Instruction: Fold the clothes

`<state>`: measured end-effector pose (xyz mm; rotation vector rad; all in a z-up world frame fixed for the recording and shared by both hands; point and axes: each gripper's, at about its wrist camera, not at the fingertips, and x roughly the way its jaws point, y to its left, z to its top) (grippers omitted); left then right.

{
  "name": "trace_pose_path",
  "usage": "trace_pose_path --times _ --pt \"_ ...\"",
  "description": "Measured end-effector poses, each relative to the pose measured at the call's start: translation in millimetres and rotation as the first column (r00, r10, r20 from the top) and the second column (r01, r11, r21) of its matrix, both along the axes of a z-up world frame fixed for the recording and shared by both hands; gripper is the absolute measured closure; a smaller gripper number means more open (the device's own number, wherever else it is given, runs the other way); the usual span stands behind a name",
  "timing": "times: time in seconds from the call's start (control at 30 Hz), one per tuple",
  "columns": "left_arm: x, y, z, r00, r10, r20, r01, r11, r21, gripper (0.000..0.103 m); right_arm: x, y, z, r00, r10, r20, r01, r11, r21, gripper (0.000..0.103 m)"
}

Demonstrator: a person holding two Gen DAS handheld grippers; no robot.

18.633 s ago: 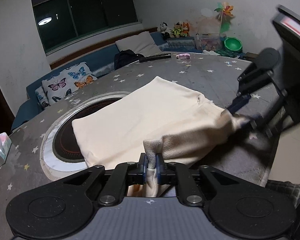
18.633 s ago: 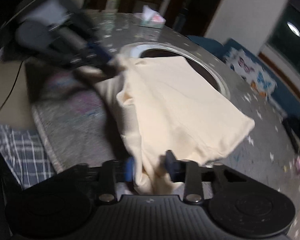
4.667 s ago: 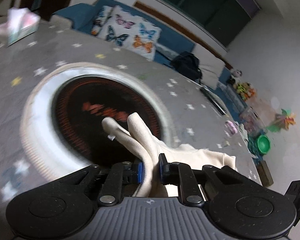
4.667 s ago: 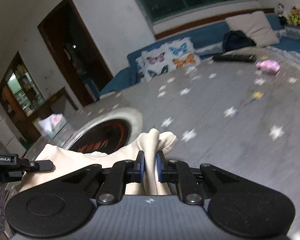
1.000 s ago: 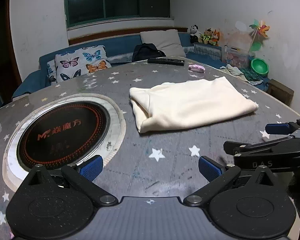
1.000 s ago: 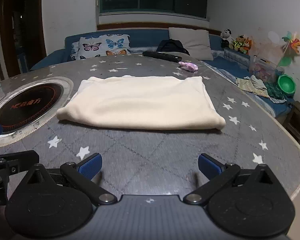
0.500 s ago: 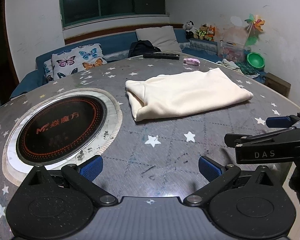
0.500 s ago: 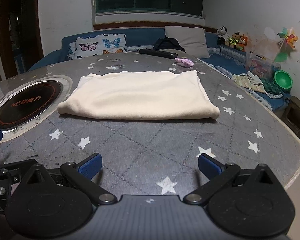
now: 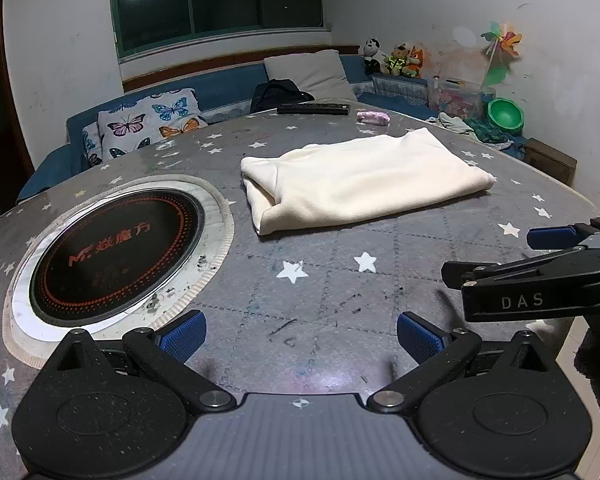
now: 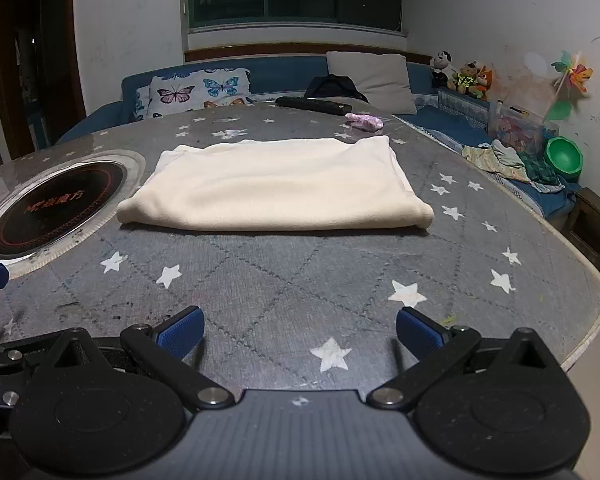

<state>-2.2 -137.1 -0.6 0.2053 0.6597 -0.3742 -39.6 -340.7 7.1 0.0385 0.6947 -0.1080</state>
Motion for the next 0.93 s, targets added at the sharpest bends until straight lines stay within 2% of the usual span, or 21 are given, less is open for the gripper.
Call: trace_pose_path --times 0.93 --pt "0.1 -3.0 -3.7 1.000 0.000 -0.010 0.000 1.000 0.015 0.000 -1.3 -0.7 -3.6 1.000 0.000 -0.004 0.000 1.000 0.012 0.000"
